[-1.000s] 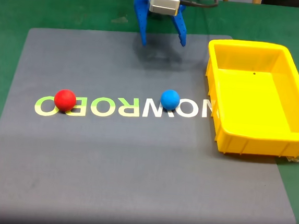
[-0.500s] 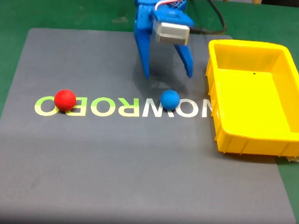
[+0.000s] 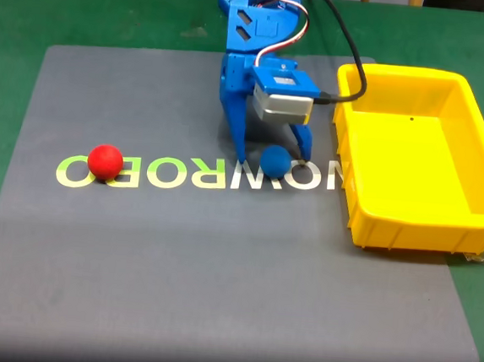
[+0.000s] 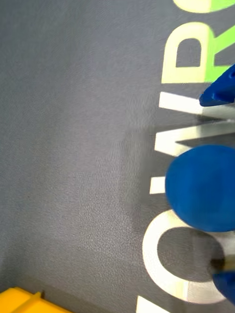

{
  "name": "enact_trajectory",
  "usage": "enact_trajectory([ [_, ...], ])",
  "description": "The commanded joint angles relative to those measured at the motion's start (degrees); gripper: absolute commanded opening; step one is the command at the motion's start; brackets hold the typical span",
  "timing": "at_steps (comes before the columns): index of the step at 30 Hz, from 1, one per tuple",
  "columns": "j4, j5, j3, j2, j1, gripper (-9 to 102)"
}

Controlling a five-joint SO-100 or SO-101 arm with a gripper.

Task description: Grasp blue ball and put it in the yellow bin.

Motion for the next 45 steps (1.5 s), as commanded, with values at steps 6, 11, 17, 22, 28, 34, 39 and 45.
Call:
enact_trajectory([
  [6,-1.76,-0.09,-7.91,-3.69,-1.05,26],
  [11,-0.97,-0.09,-8.17,-3.87,-1.23,0],
  [17,-0.35,0.00,-7.56,-2.64,-1.05,0],
  [22,-0.35,0.00,-7.65,1.67,-1.41,0],
  [28,-1.14,-0.18,-8.35,10.90,-3.52,0],
  [34,-0.09,3.52,-7.73,21.27,-8.70,0],
  [39,4.92,5.80,-7.56,27.86,-17.58,0],
  [45,8.00,6.50,-7.47,29.79,-27.60,0],
])
